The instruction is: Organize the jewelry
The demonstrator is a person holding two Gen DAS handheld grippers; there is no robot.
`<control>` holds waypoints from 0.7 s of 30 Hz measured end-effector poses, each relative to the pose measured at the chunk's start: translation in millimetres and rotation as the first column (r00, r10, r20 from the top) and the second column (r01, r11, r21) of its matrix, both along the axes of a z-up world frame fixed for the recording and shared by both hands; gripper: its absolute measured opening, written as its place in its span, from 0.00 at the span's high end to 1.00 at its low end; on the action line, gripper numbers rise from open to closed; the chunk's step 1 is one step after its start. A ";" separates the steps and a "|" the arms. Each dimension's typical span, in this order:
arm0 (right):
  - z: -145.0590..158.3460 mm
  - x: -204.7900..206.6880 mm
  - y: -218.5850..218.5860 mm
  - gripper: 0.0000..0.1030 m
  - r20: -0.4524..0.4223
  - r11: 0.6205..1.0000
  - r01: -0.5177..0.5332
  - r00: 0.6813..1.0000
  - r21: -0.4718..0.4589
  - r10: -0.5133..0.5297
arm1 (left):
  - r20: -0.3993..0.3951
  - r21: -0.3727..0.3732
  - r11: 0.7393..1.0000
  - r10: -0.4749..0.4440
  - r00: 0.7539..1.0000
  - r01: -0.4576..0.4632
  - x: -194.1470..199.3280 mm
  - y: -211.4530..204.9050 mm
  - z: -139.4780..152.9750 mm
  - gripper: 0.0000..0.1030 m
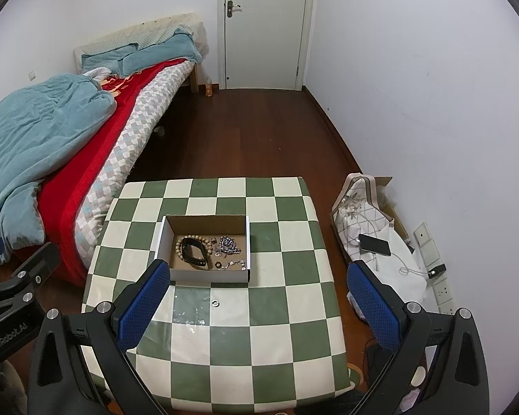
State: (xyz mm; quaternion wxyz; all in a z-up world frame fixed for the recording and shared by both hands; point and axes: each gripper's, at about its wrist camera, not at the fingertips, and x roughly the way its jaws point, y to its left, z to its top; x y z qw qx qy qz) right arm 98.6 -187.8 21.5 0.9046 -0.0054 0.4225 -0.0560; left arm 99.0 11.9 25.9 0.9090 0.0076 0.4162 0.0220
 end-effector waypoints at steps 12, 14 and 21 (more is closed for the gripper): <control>3.2 -0.9 0.8 0.00 0.003 1.000 -0.018 1.000 -0.009 0.018 | 0.008 0.005 1.000 0.000 1.000 0.000 -0.2 -0.6 3.7 0.00; 3.5 -1.1 1.1 0.00 0.004 1.000 -0.018 1.000 -0.009 0.018 | 0.009 0.009 1.000 0.002 1.000 -0.002 -0.6 0.2 4.0 0.00; 5.3 -1.7 1.9 0.00 0.007 1.000 -0.022 1.000 -0.008 0.022 | 0.012 0.013 1.000 0.003 1.000 -0.003 -2.2 3.3 7.3 0.00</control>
